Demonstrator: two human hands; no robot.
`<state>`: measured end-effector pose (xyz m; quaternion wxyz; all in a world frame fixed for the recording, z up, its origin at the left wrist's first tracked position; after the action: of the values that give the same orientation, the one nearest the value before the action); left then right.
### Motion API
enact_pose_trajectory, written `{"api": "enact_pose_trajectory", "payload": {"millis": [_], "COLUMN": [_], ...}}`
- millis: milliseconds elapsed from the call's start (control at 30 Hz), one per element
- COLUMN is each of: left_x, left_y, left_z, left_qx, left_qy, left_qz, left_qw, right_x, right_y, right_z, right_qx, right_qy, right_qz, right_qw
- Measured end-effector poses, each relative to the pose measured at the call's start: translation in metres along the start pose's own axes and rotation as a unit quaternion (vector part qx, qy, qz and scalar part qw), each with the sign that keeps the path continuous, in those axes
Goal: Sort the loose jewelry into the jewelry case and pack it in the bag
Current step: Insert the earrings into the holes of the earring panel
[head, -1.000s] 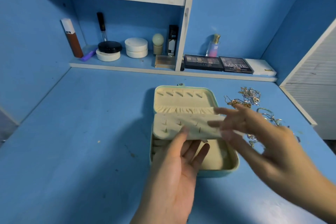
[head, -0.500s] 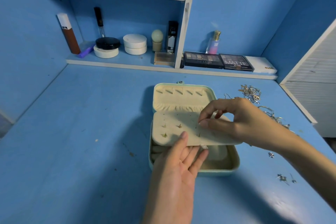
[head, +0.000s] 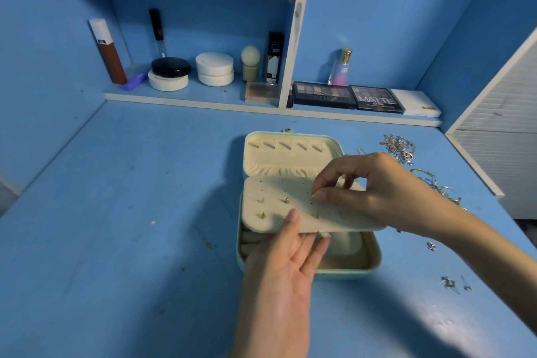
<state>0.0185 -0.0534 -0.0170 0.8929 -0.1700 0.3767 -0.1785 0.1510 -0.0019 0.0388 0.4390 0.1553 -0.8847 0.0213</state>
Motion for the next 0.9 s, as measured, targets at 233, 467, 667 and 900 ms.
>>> {"api": "enact_pose_trajectory", "payload": {"millis": [233,467,667,900], "left_x": [0.0,0.0,0.0,0.001], "left_y": [0.0,-0.001,-0.001,0.0], "left_z": [0.0,0.0,-0.001,-0.002], "left_qx": [-0.004,-0.004,0.002,-0.002], "left_qy": [-0.002,-0.005,-0.004,-0.001], "left_qz": [0.002,0.002,0.006,0.006], "left_qw": [1.0,1.0,1.0,1.0], "right_x": [0.0,-0.001,-0.002,0.007], "right_y": [0.006,0.013,0.011,0.013], "right_z": [-0.002,-0.005,-0.004,-0.002], "right_qx": [0.026,0.085,0.096,0.135], "right_qy": [-0.043,-0.063,-0.078,-0.133], "right_qz": [0.005,0.018,-0.006,-0.055], "right_qw": [0.999,0.994,0.992,0.98]}}
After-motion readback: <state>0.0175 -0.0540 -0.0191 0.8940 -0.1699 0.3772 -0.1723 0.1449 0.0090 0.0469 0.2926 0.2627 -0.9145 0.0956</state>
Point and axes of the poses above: each hand's wrist, its own y-axis towards the middle knuckle, its own z-axis out of the palm, x = y × z, the point moved 3 cm from there along y, towards the middle knuckle, and after that the axes turned 11 degrees about y, right-handed, at the moved point
